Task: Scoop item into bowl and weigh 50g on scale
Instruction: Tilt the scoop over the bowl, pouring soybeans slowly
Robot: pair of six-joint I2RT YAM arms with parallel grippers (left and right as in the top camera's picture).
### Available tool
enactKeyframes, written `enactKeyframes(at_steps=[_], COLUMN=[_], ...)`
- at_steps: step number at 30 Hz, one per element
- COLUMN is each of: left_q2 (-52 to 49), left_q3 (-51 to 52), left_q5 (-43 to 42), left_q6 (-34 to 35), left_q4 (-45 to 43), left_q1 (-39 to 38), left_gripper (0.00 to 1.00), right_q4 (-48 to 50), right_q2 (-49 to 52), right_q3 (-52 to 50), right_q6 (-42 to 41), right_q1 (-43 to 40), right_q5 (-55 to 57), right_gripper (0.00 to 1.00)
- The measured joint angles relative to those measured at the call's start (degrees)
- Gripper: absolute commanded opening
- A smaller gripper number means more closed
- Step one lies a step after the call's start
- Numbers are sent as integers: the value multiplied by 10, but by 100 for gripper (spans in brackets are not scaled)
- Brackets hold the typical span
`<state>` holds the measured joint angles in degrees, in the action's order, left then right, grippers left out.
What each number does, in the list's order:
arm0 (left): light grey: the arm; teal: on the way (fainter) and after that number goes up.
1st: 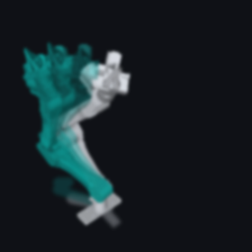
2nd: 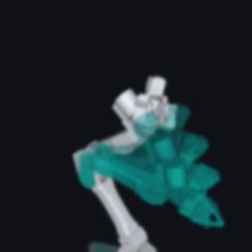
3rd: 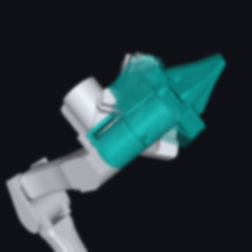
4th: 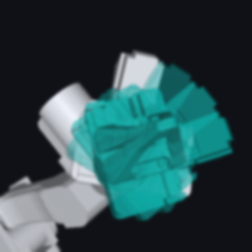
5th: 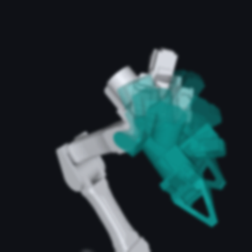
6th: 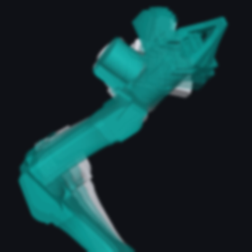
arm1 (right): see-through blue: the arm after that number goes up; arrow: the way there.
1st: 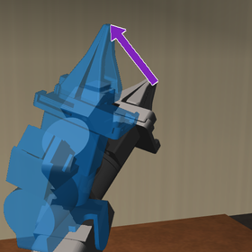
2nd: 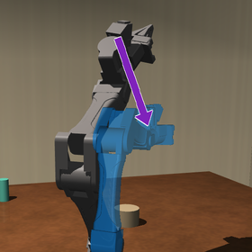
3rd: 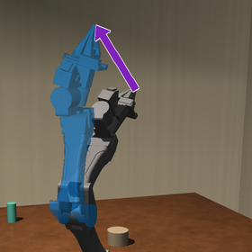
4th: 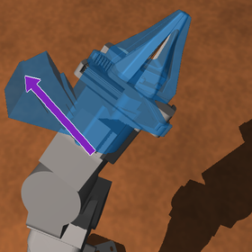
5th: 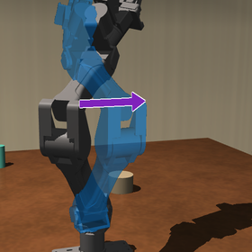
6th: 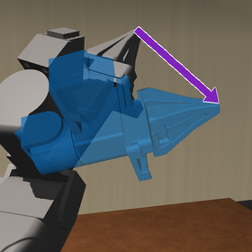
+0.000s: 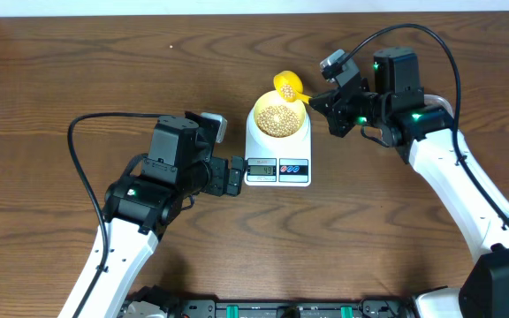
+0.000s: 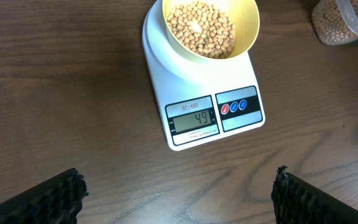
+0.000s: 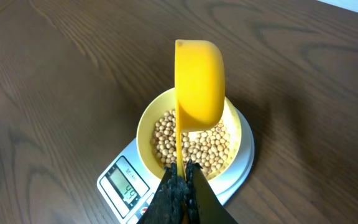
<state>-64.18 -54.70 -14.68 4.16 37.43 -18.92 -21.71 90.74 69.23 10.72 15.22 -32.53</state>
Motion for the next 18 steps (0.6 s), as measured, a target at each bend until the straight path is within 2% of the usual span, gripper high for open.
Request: enactKeyframes(at_steps=[8, 18], left_q2=[0, 0], left_q3=[0, 0], left_q5=[0, 0], left_q6=[0, 0], left_q4=[0, 0], left_q1=[0, 0], left_gripper=[98, 98], right_q4=[-12, -12], right_q2=[0, 0], right_q3=[0, 0], right_q6=[49, 70], right_q1=[0, 0], right_q5=[1, 11], right_gripper=[1, 1])
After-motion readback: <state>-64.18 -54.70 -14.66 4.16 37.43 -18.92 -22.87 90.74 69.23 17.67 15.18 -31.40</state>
